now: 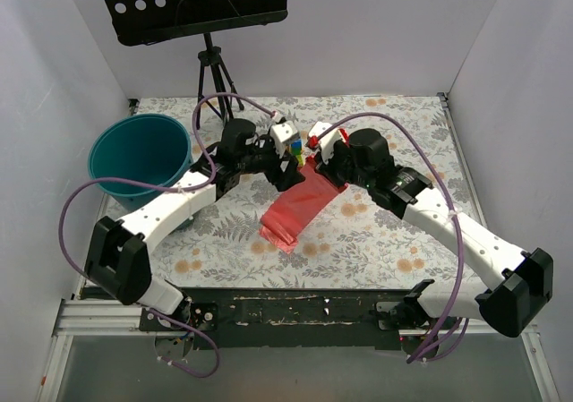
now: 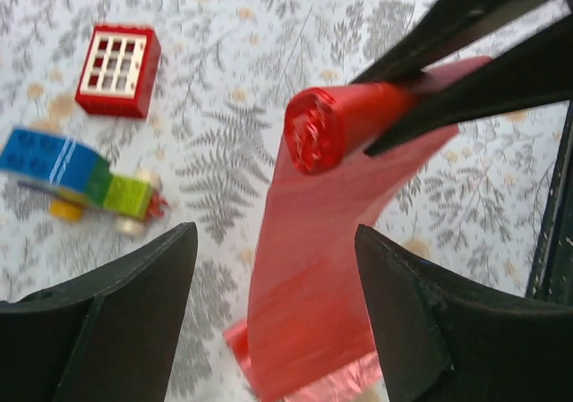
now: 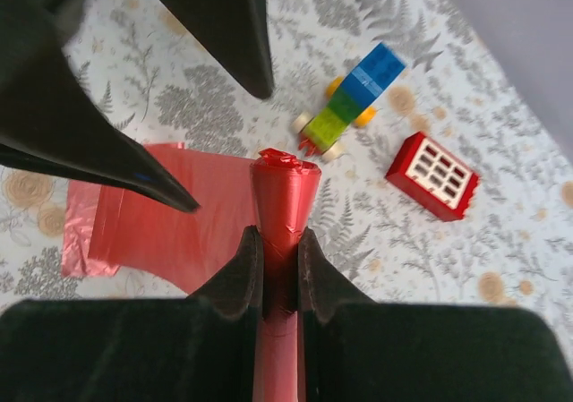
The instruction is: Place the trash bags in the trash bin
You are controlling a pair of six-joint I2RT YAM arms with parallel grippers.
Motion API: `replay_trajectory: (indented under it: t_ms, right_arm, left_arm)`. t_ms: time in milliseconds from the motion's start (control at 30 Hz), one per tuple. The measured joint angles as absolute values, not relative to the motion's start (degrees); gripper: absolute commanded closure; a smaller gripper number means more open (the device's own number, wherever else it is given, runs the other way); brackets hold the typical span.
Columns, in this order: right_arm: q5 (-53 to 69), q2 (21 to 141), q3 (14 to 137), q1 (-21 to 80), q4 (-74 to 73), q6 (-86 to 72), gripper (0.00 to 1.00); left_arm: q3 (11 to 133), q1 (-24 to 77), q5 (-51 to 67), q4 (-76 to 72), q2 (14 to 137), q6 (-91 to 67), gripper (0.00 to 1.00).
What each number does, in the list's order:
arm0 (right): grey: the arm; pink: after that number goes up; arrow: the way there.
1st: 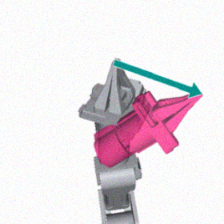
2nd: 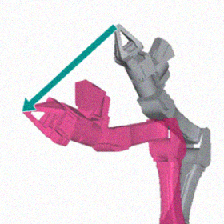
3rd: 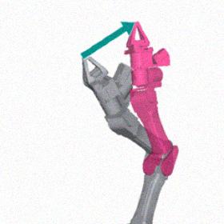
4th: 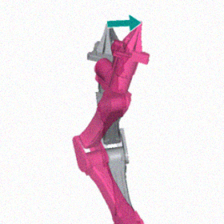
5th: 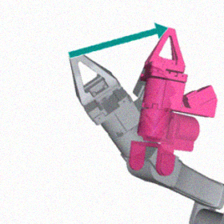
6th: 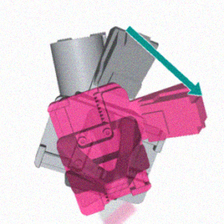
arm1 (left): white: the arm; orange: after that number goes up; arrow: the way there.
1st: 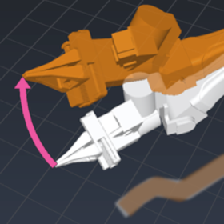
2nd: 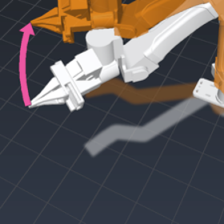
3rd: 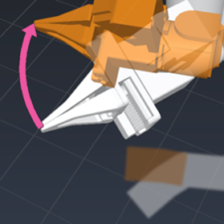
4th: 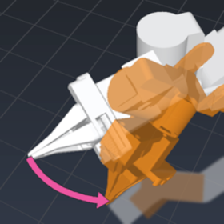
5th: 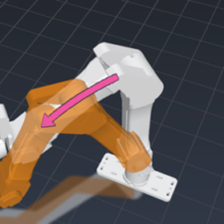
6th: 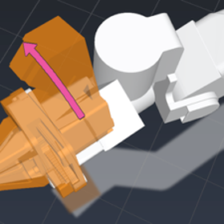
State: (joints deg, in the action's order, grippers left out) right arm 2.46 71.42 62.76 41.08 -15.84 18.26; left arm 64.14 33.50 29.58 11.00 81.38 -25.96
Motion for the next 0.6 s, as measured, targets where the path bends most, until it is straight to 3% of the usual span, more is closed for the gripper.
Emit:
replay_trajectory:
  t_ms: [233, 600]
  right_arm:
    - [1.19, 71.07, 68.6, 41.01, -19.75, 21.74, 0.99]
    - [1.85, 70.63, 69.41, 40.84, -23.33, 24.08, 0.99]
  left_arm:
    - [71.11, 33.32, 36.03, 2.96, 90.76, -26.44, 0.32]
    - [72.27, 33.08, 45.8, -0.1, 92.03, -28.64, 0.39]
